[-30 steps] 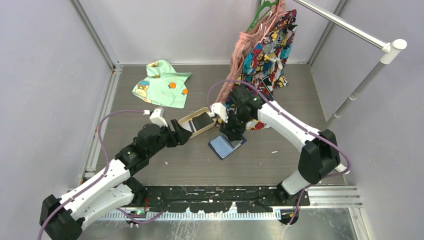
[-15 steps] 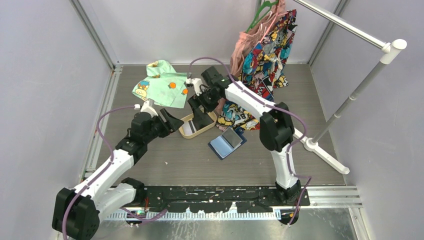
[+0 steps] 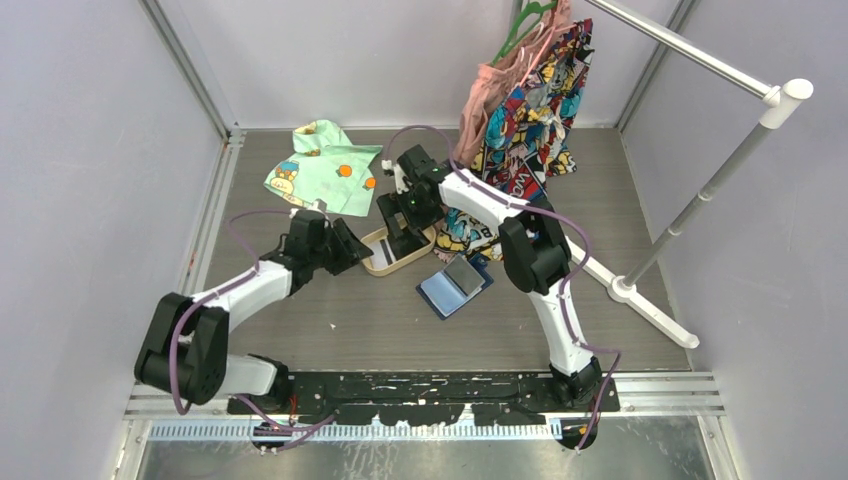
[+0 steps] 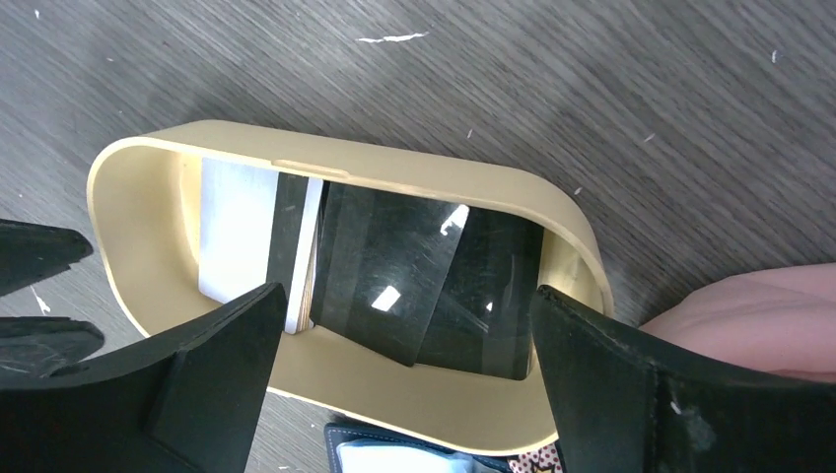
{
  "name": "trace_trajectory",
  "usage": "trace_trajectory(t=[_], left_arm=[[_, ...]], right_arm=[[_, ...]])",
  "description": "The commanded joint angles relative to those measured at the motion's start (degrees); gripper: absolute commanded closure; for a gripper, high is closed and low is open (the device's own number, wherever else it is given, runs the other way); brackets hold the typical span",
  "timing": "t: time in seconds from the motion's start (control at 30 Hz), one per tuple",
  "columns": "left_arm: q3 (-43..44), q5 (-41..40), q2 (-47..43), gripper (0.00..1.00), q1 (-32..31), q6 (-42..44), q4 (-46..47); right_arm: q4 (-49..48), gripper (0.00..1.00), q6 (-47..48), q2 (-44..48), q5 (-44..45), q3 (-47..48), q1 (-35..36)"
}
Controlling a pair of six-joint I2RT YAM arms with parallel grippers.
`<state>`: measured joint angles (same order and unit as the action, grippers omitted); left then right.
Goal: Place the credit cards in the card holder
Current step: Pick up the credit card from the storage box.
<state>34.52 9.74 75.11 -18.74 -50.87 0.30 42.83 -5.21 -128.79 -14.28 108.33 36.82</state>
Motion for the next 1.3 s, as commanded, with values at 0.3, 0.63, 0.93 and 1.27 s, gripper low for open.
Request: trace_trajectory(t=[0.3, 0.63, 0.93, 1.27], left_arm=[[9.25, 4.79, 9.87, 0.63, 0.28, 1.02, -3.17], [10.12, 6.44, 12.04, 0.7, 0.28, 1.21, -3.66], [9.77, 7.09, 11.88, 0.74, 0.28, 1.13, -3.46], [10.54, 7.12, 12.09, 0.75, 0.26, 1.05, -3.98]], right_arm=[[0.9, 0.01, -0.79, -3.51, 7.73, 2.06, 3.35], [-2.86, 0.26, -7.44, -0.73, -12.2, -0.8, 2.92], [-12.46, 0.49, -19.6, 1.63, -26.53, -5.51, -0.81], [-17.36, 0.72, -22.38, 4.49, -31.23, -9.48, -1.25]])
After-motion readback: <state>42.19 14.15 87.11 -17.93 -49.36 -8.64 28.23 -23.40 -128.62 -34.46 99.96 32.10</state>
